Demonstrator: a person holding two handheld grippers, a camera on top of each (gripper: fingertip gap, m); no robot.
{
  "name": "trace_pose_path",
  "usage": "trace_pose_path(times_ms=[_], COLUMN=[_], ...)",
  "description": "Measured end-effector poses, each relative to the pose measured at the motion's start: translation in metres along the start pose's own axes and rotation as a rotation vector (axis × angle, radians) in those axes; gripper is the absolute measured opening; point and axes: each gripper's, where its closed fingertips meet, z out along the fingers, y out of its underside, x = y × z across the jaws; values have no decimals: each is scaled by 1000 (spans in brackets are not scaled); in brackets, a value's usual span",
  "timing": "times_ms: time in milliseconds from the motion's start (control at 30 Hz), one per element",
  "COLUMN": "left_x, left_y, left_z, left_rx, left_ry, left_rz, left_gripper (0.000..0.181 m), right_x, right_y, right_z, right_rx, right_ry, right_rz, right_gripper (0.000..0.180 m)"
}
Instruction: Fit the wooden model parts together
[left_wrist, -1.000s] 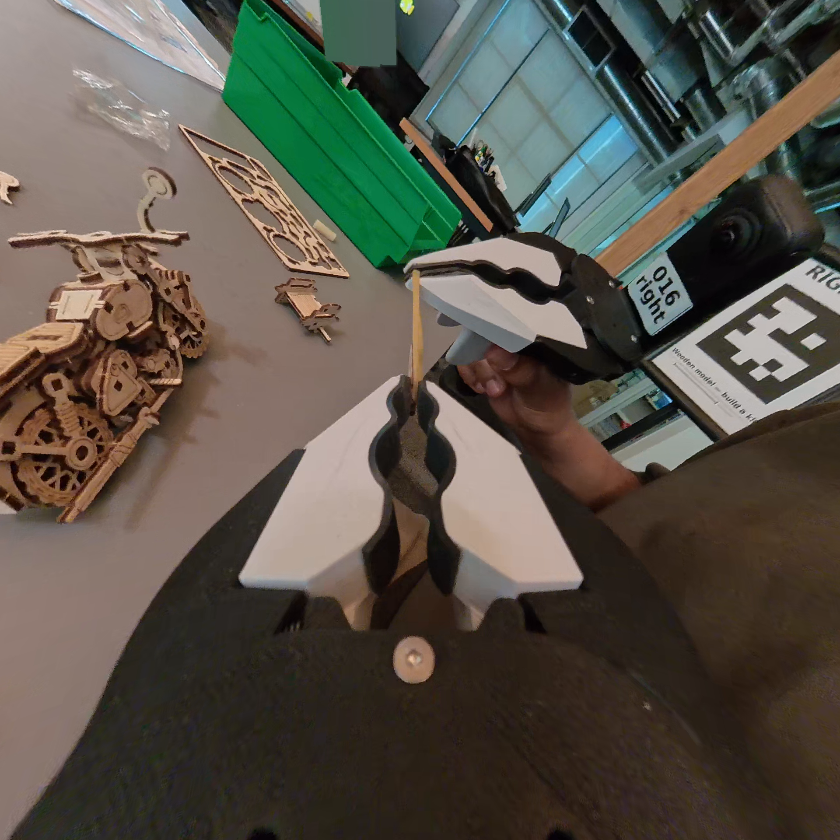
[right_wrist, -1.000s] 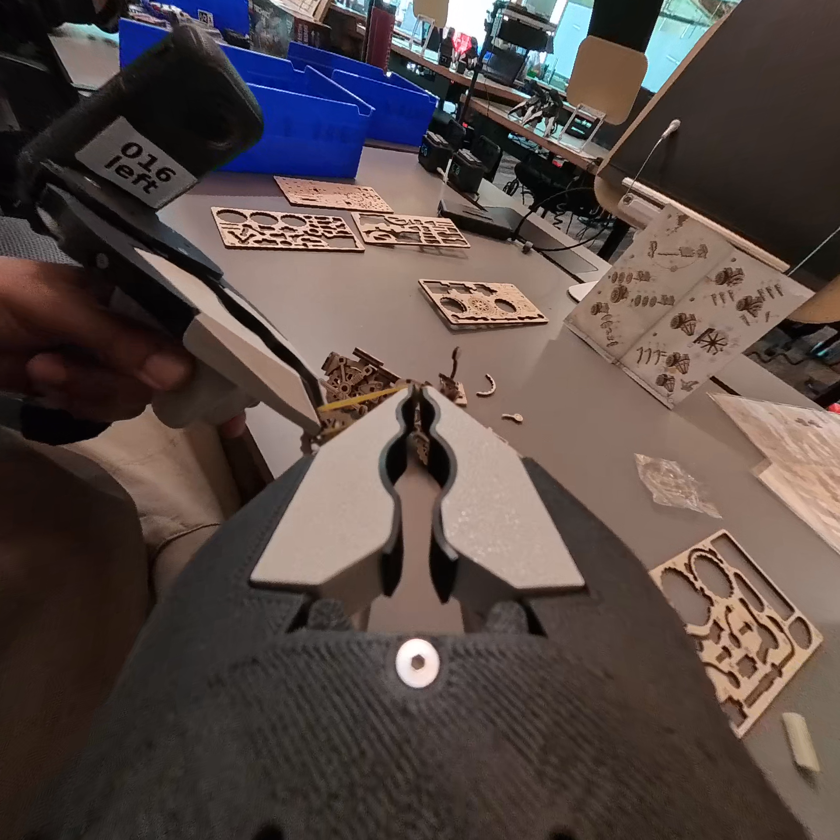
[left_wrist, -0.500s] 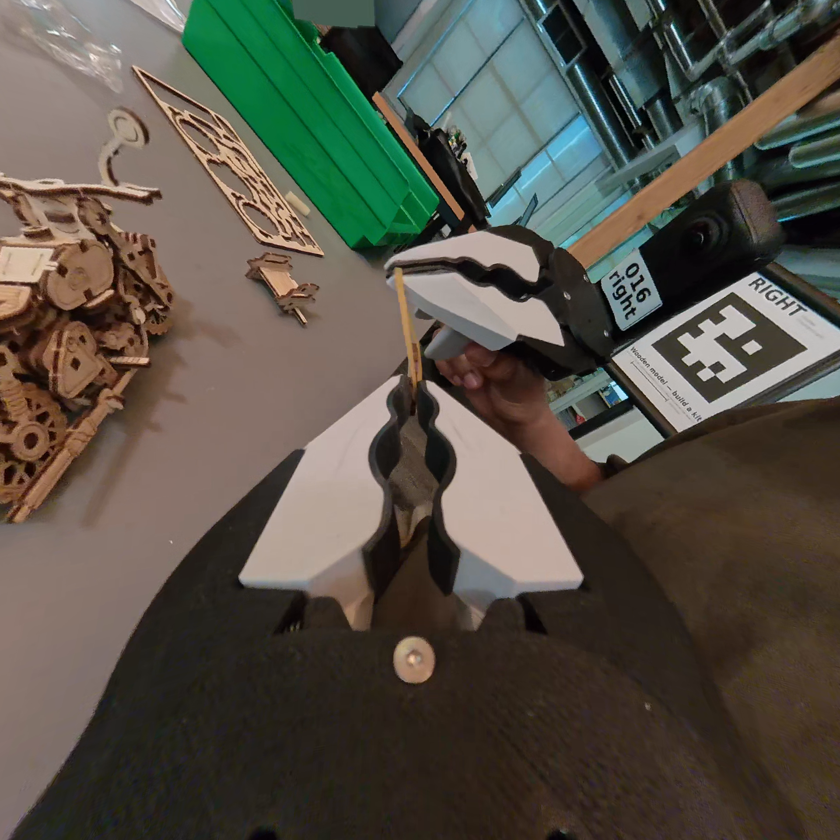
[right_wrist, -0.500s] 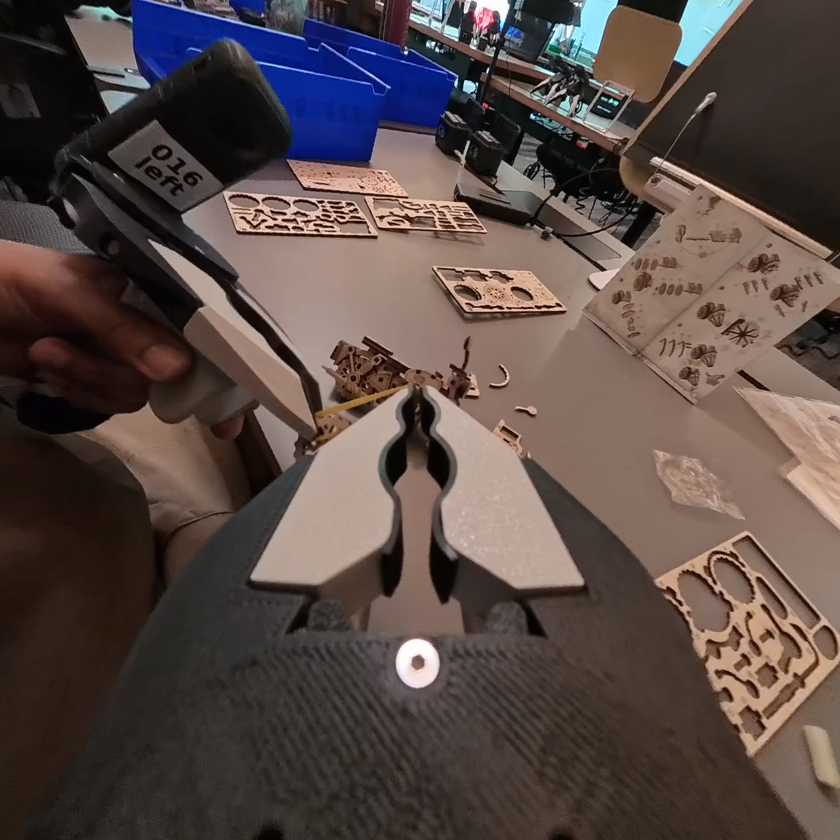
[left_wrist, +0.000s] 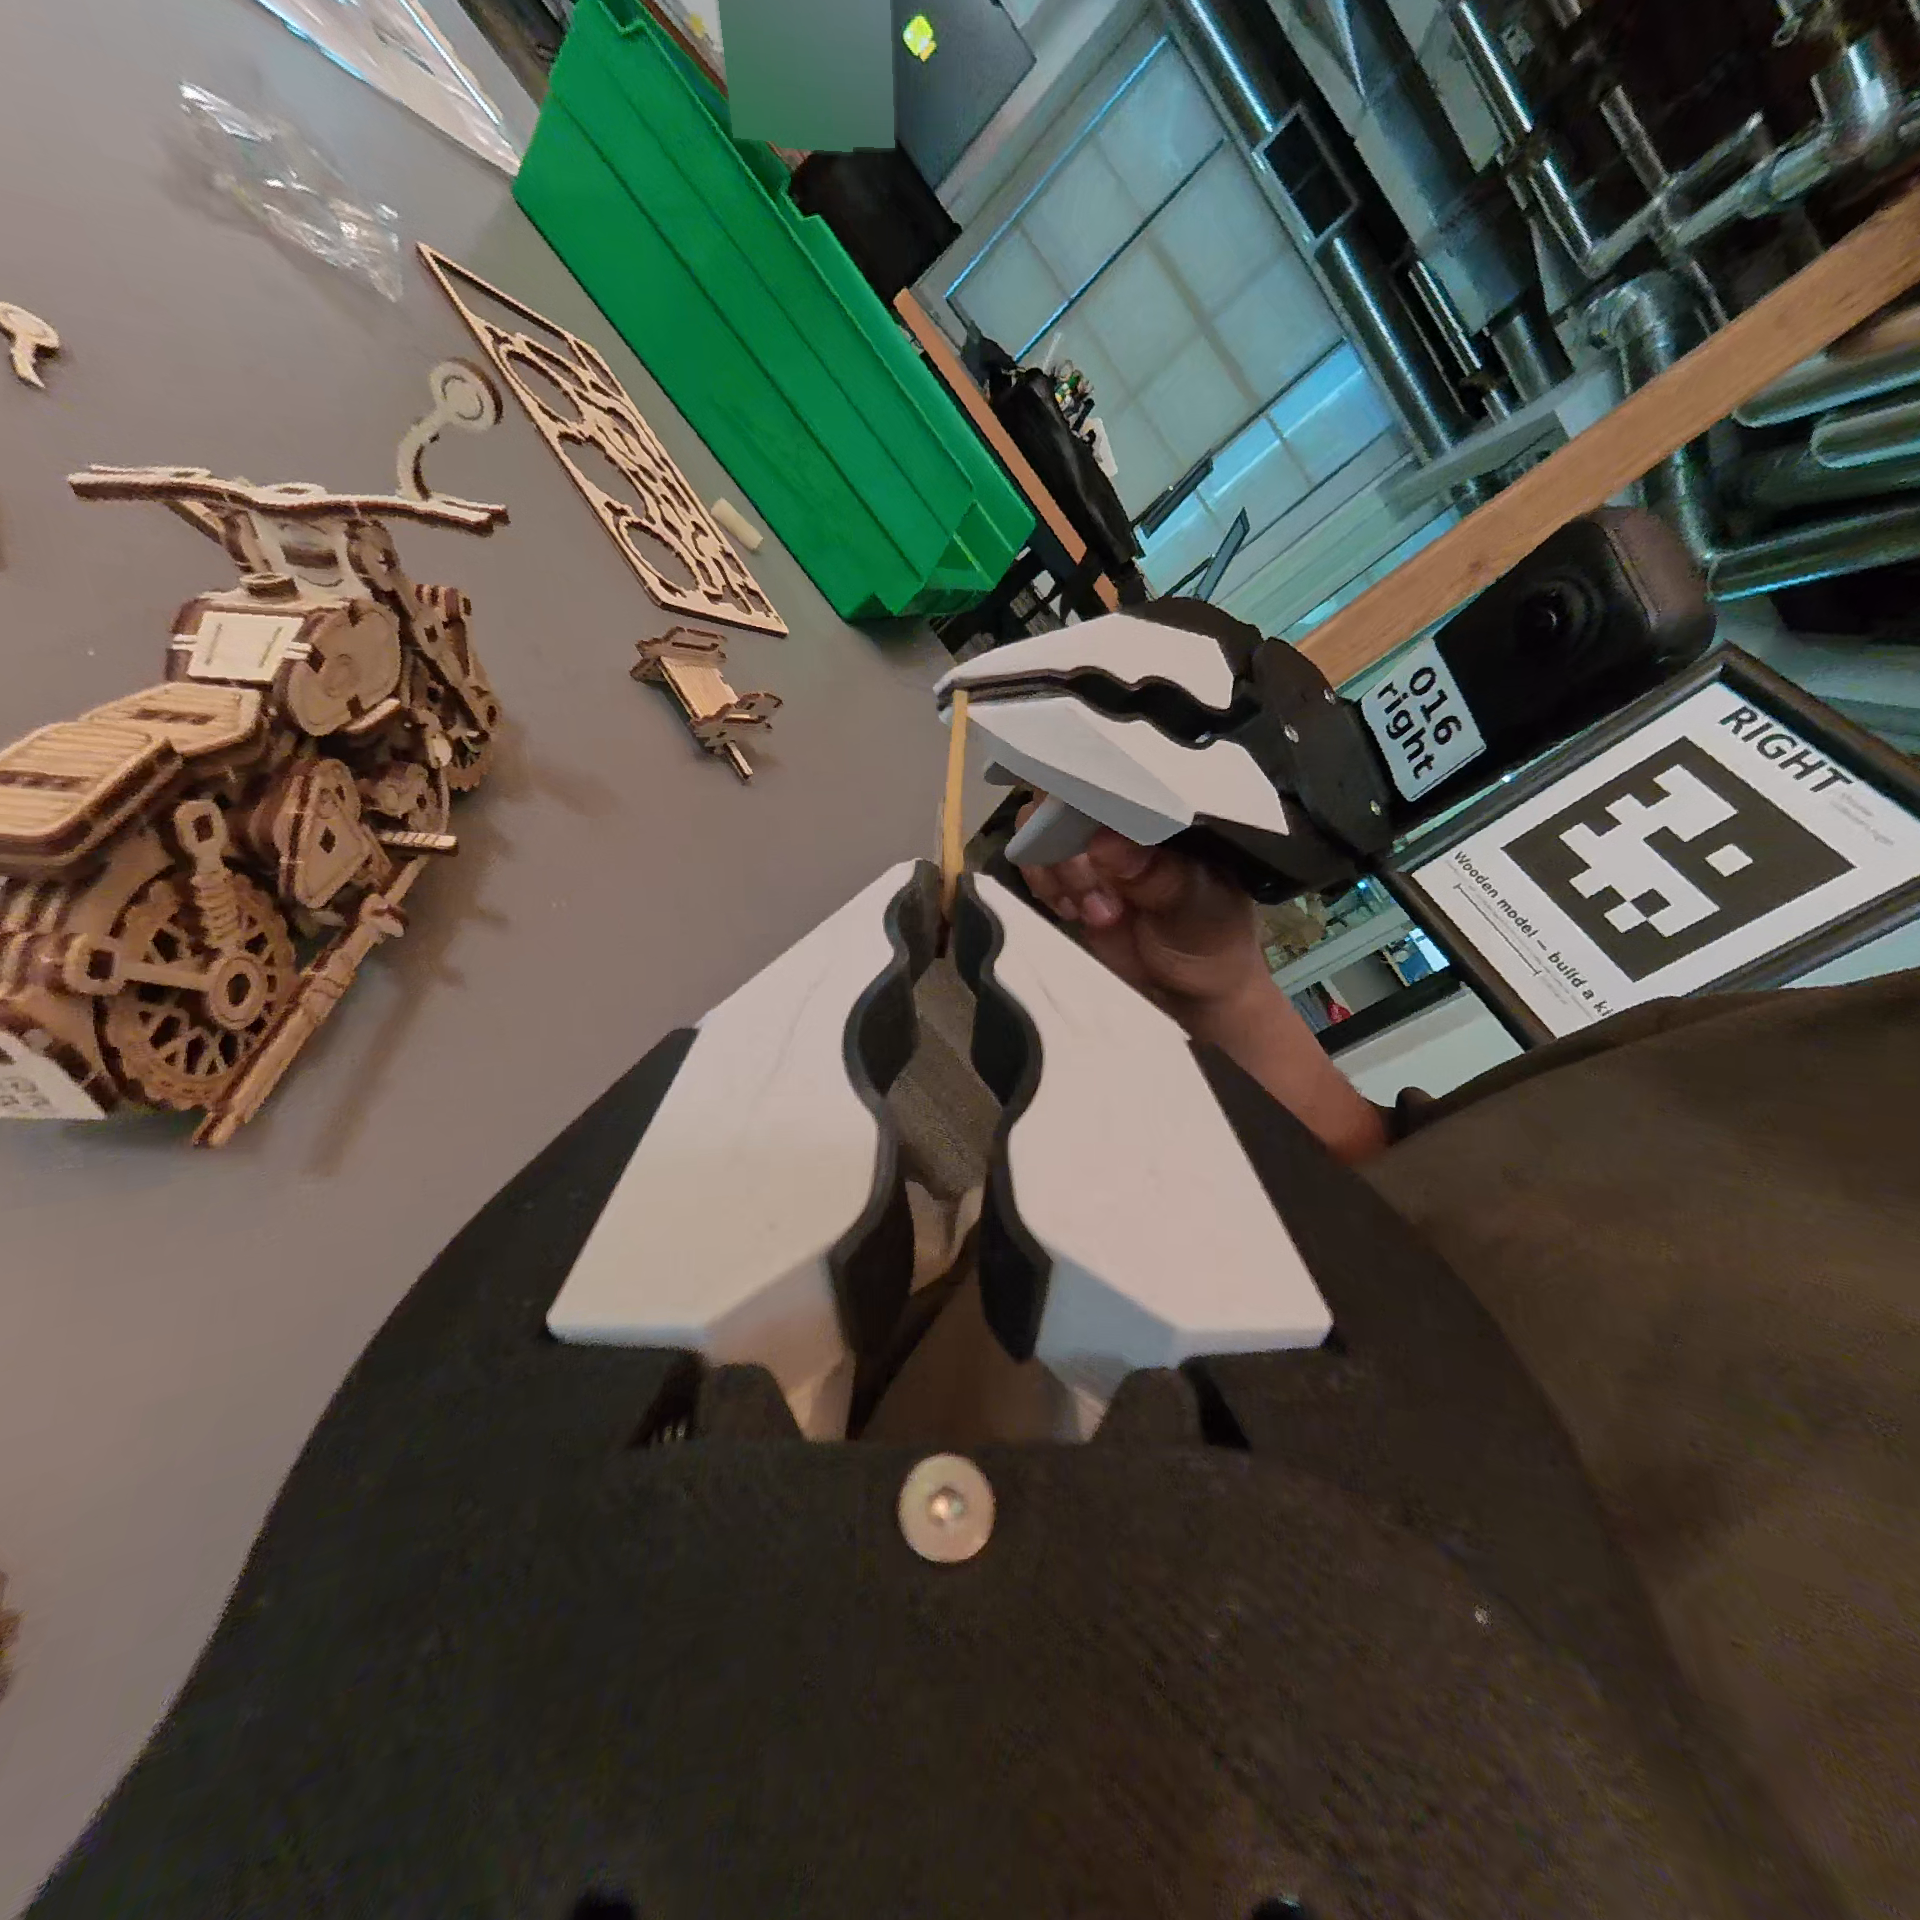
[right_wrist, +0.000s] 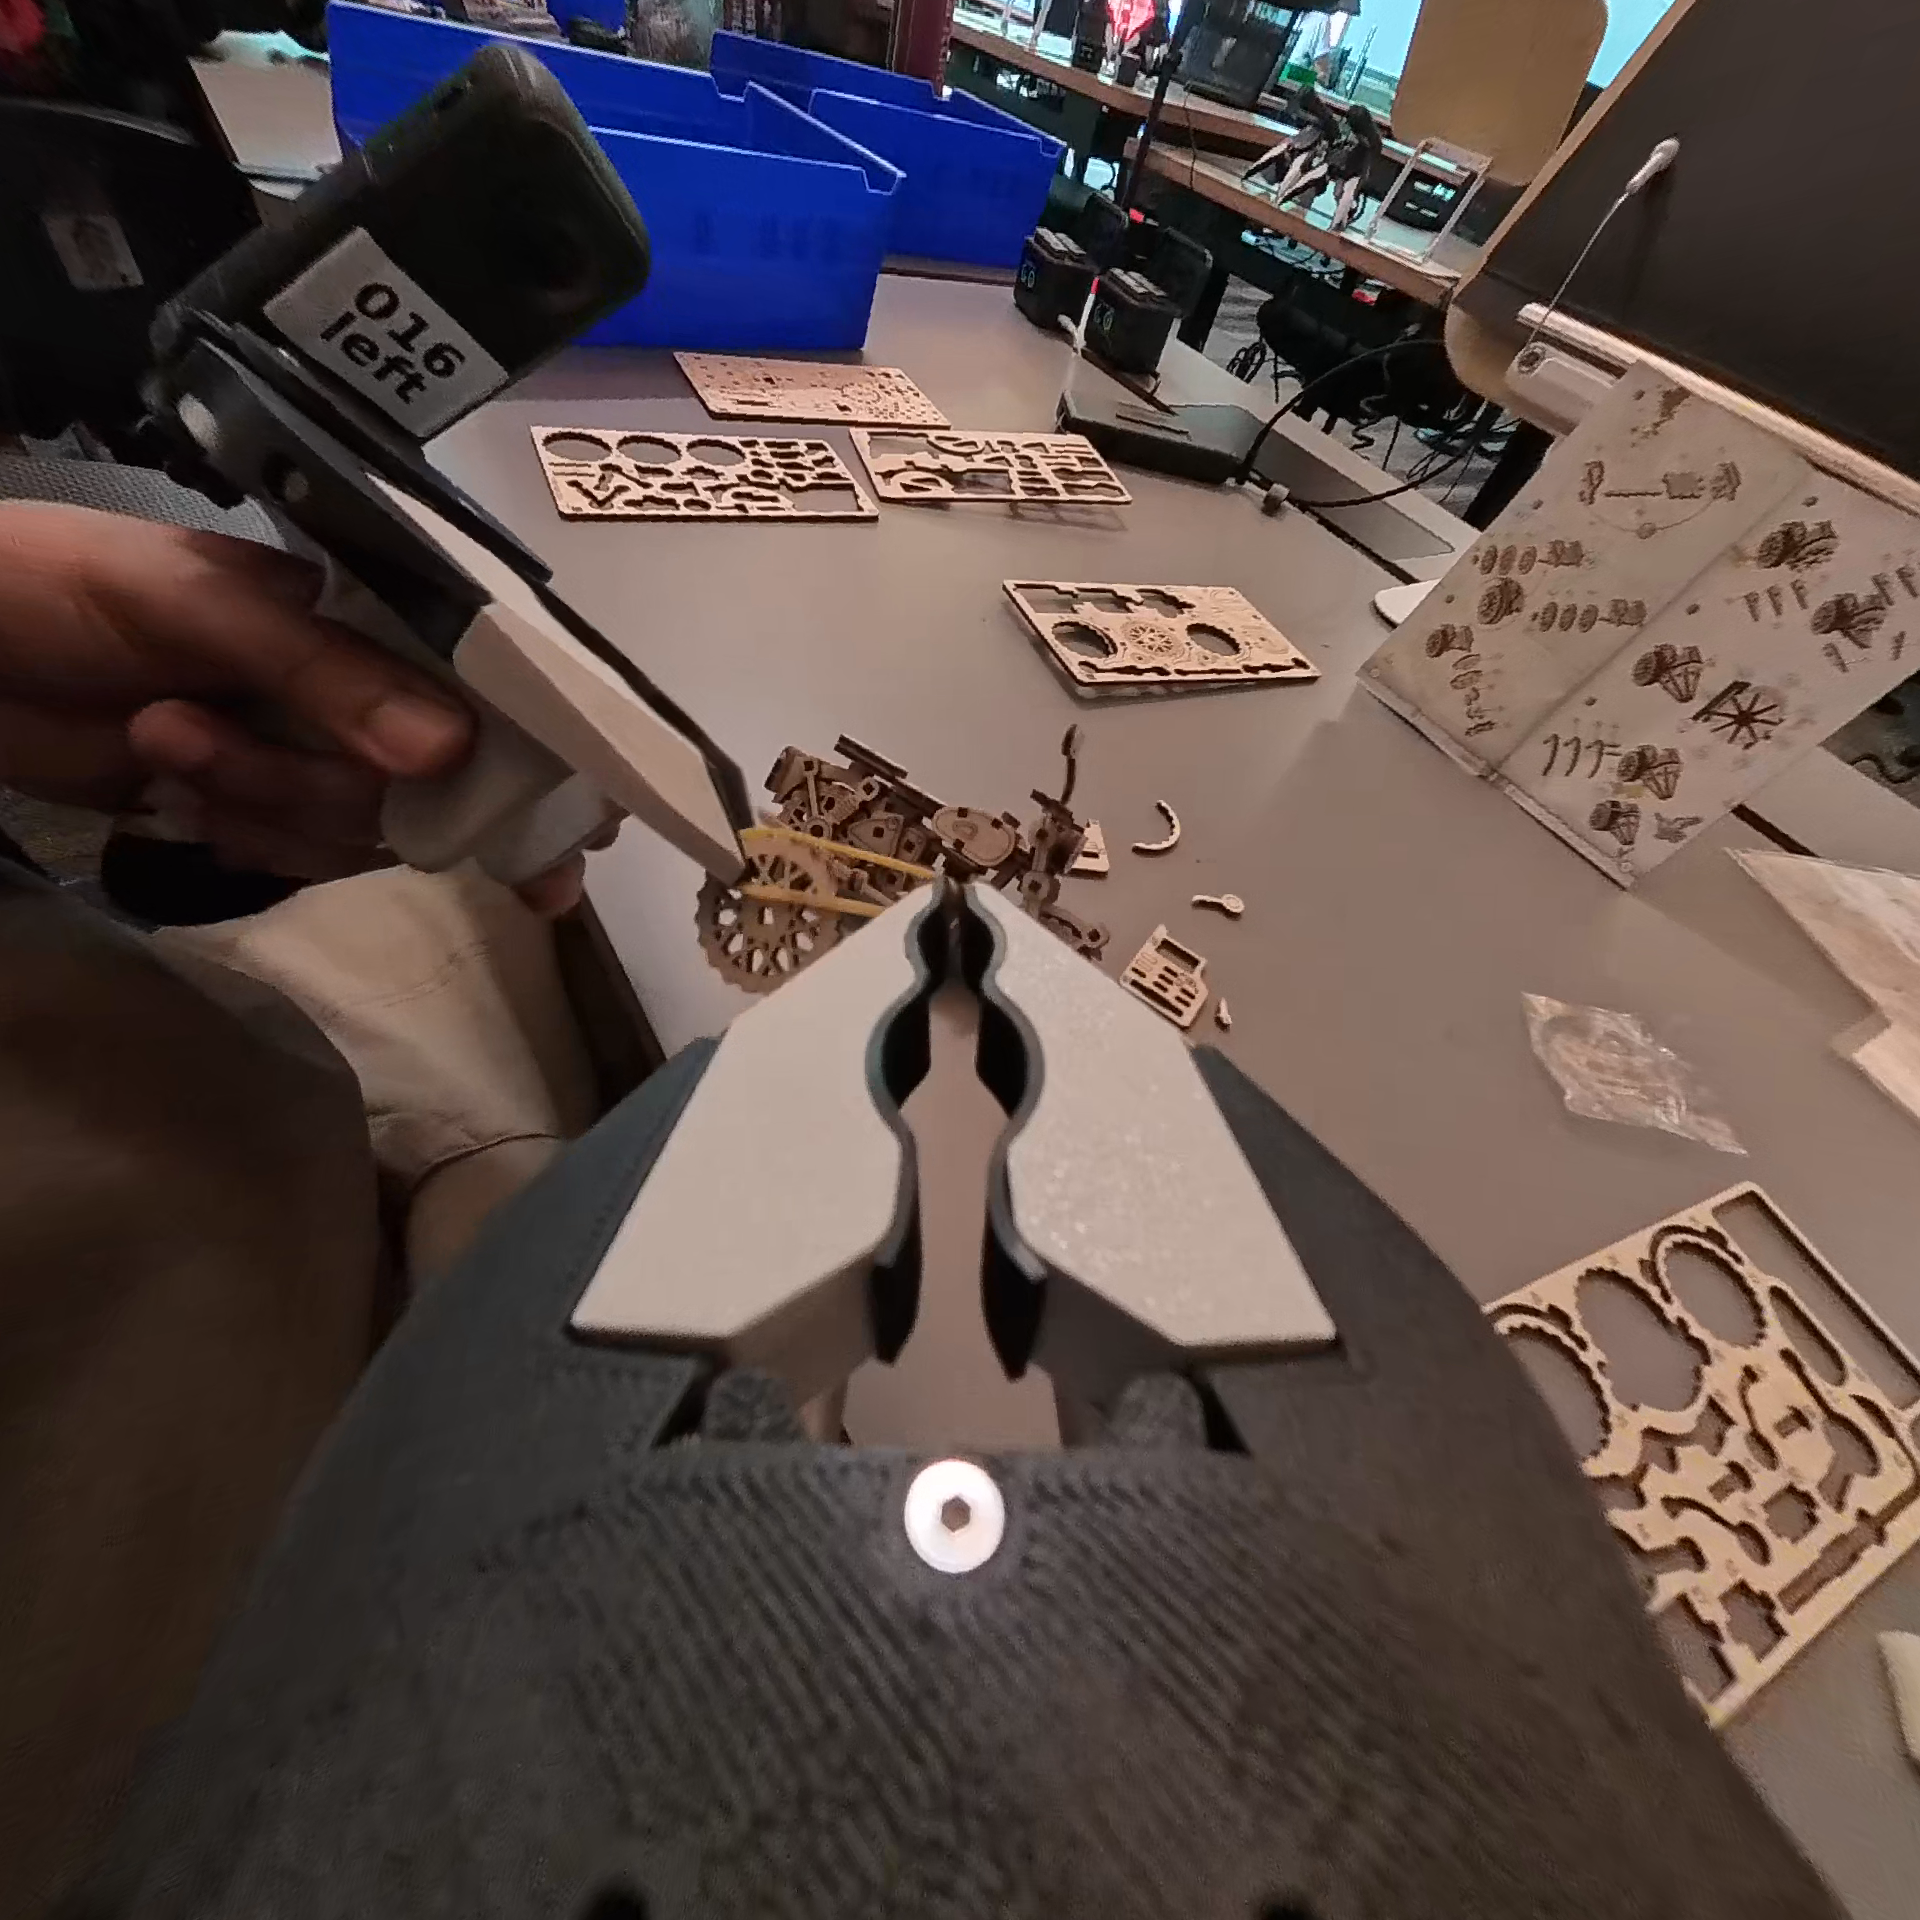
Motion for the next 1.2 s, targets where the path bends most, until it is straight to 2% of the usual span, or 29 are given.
trace_pose_path(times_ms=[200,433,667,1200], left_x=[0,1,0,-1], left_y=[-9,-17,-24,-26], left_z=[-5,-8,-9,-8], left_rx=[48,114,207,276], left_ry=[-9,24,26,89], left_rz=[27,1,-21,-115], left_gripper=[2,2,1,0], right_x=[-3,-9,-20,-31], right_y=[3,7,7,12], right_z=[1,3,7,10], right_rx=[0,17,18,28], right_ry=[-29,-145,-195,-245], right_rz=[37,268,392,502], right_gripper=[1,1,1,0])
